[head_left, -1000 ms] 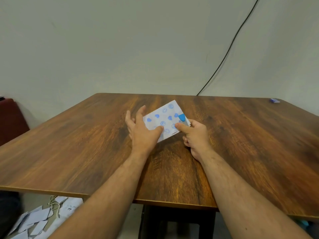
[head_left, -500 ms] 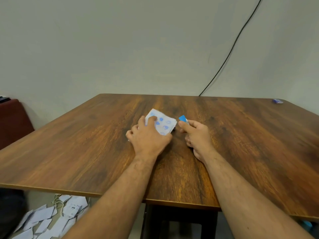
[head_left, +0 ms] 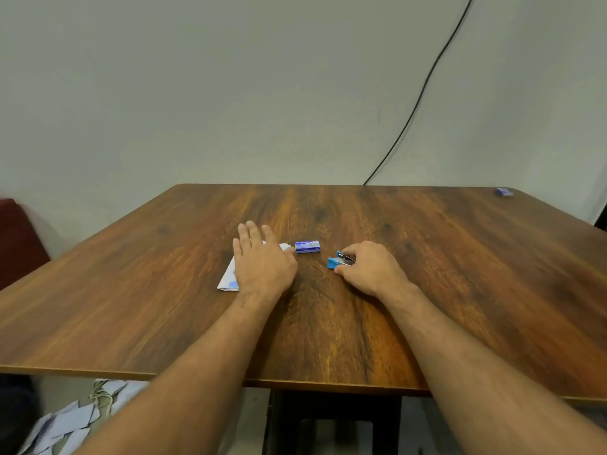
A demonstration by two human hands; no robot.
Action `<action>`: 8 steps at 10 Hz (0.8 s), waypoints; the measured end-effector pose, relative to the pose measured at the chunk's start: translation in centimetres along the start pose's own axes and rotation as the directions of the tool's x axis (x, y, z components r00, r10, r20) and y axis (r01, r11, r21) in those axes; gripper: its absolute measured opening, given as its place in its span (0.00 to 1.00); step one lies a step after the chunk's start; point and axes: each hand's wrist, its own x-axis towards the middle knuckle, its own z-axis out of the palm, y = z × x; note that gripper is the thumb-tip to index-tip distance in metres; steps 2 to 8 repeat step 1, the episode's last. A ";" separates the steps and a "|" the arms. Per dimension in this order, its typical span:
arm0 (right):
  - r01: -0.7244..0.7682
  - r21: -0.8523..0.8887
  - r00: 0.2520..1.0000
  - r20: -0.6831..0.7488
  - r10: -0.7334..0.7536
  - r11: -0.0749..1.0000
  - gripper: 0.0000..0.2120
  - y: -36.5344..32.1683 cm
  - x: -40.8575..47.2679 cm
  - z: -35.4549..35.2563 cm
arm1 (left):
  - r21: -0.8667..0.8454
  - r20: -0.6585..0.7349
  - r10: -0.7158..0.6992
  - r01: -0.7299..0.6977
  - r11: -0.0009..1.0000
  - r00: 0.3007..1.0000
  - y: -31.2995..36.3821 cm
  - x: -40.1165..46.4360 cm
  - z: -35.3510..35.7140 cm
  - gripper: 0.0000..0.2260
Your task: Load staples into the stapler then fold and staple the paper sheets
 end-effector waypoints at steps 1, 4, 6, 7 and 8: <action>-0.008 -0.025 0.999 -0.052 0.006 1.000 0.34 -0.1 2.3 -0.7 | -0.073 0.004 0.096 -0.095 0.993 0.995 0.5 2.2 -0.5 0.32; -0.008 -0.025 0.999 -0.052 0.006 1.000 0.34 -0.1 2.3 -0.7 | -0.073 0.004 0.096 -0.095 0.993 0.995 0.5 2.2 -0.5 0.32; -0.008 -0.025 0.999 -0.052 0.006 1.000 0.34 -0.1 2.3 -0.7 | -0.073 0.004 0.096 -0.095 0.993 0.995 0.5 2.2 -0.5 0.32; -0.008 -0.025 0.999 -0.052 0.006 1.000 0.34 -0.1 2.3 -0.7 | -0.073 0.004 0.096 -0.095 0.993 0.995 0.5 2.2 -0.5 0.32; -0.008 -0.025 0.999 -0.052 0.006 1.000 0.34 -0.1 2.3 -0.7 | -0.073 0.004 0.096 -0.095 0.993 0.995 0.5 2.2 -0.5 0.32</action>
